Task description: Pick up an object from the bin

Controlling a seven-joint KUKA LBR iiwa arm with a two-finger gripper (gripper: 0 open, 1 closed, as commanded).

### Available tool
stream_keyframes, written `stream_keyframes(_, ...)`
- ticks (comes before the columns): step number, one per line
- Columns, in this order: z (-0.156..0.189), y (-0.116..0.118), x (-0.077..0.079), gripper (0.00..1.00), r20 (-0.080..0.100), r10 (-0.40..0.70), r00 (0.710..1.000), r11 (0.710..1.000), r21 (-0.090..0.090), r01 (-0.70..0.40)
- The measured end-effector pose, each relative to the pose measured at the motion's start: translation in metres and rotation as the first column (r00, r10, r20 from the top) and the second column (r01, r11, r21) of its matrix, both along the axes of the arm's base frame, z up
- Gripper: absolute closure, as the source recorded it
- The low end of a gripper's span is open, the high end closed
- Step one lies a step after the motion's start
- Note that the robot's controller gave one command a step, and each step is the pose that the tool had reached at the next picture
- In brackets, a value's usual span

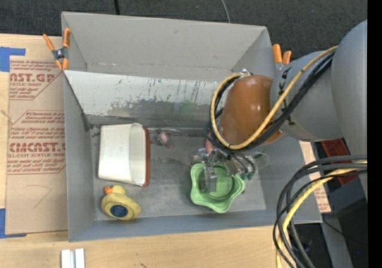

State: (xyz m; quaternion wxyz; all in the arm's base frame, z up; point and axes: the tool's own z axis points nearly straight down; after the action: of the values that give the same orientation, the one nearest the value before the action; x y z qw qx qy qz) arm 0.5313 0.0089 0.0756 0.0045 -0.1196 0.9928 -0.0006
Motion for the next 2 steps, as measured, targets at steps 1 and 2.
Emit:
stream_keyframes(1, 0.001, 0.0, 0.0, 1.0, -0.001, 0.0, 1.0, 1.0, 0.0, 0.0)
stream_keyframes(2, 0.046, -0.04, -0.03, 1.0, -0.001, 0.247, 0.969, 0.969, -0.001, -0.247)
